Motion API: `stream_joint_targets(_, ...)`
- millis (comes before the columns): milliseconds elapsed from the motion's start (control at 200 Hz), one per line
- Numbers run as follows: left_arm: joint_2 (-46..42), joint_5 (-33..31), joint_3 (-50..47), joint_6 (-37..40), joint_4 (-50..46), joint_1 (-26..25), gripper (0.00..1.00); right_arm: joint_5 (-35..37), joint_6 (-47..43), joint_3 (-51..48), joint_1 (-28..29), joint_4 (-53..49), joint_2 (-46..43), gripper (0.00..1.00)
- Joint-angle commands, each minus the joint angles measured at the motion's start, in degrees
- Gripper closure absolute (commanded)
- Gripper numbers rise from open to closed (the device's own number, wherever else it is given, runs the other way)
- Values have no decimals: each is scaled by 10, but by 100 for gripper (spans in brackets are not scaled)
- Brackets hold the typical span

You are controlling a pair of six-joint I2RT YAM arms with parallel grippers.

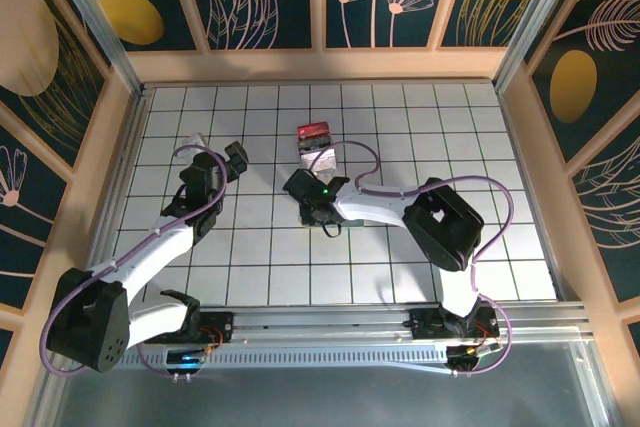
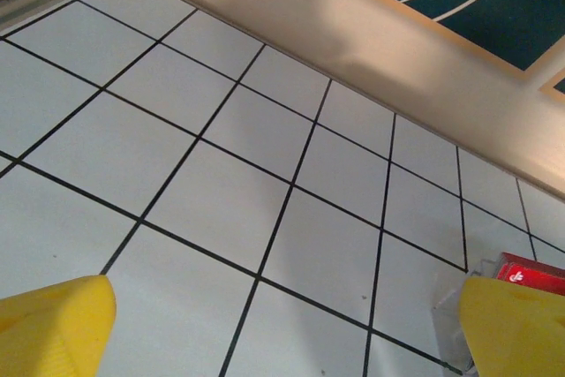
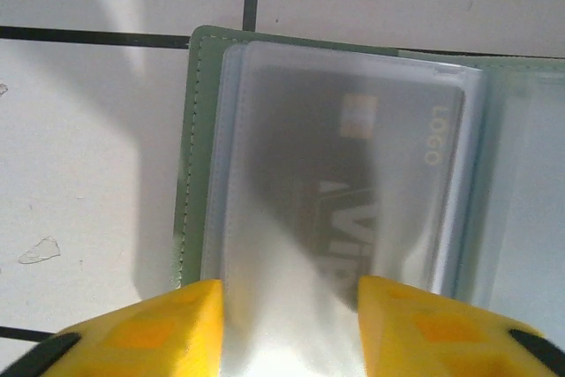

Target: Take the credit cards out of the card holder

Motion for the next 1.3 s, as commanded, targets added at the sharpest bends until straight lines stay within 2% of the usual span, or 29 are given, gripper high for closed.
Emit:
stream_joint_targets(0,-2,10,5,-1,17,5,1,5,12,-17,3,-6,12,64)
stream_joint_targets(295,-9,21,3,2,31,5,1,12,6,-24,1,5,-10,87)
stream_joint_targets(350,-12,27,1,7,35,5,1,19,6,-23,2,2,-17,89)
stream_joint_targets(440,-19,30,-2,15,38,5,1,36,7,-22,1,-9,-26,88)
stream_joint_targets(576,-32,33,-5,23,43,5,1,59,6,-26,-1,-23,-37,81)
stream_joint_targets(771,-41,43,-6,37,49,5,1,78,7,-33,-6,-36,-49,76)
stream_joint_targets(1296,-26,95,-3,82,81,-5,1,97,15,-84,-33,-32,-103,74)
